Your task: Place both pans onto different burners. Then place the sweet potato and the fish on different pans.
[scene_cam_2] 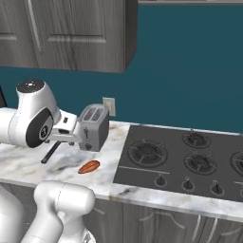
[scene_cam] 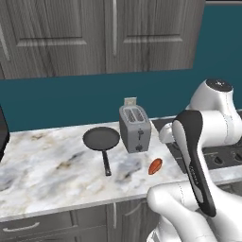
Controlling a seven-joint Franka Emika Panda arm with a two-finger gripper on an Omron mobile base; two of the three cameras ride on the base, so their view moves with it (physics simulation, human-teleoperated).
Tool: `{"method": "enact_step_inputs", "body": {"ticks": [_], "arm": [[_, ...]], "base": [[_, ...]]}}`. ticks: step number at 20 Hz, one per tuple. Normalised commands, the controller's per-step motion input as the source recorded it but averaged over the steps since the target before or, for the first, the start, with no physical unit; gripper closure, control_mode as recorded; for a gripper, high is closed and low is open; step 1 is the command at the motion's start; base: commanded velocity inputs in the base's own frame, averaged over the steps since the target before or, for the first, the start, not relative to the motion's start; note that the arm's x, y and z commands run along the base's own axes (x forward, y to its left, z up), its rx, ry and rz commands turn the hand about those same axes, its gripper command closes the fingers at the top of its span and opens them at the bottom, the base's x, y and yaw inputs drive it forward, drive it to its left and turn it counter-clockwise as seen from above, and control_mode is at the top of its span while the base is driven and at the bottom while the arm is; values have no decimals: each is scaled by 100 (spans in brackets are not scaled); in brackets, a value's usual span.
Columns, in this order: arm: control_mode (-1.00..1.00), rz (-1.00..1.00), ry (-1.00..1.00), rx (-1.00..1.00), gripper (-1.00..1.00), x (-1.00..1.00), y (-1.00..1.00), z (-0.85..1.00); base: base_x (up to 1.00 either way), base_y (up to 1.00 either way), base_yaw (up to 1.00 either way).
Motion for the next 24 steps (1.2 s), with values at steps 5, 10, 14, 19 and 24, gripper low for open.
{"method": "enact_step_inputs", "body": {"ticks": [5, 10, 14, 19, 24], "arm": [[100, 0, 0, 0, -100, 0, 0, 0], [-100, 0, 0, 0, -100, 3, 7, -2], [-100, 0, 0, 0, -100, 16, 35, -11], [-100, 2, -2, 0, -100, 12, 56, -1], [-100, 1, -6, 2, -100, 16, 56, 0]], "base": [[39, 19, 0], [20, 20, 0], [0, 0, 0], [0, 0, 0], [0, 0, 0]]}}
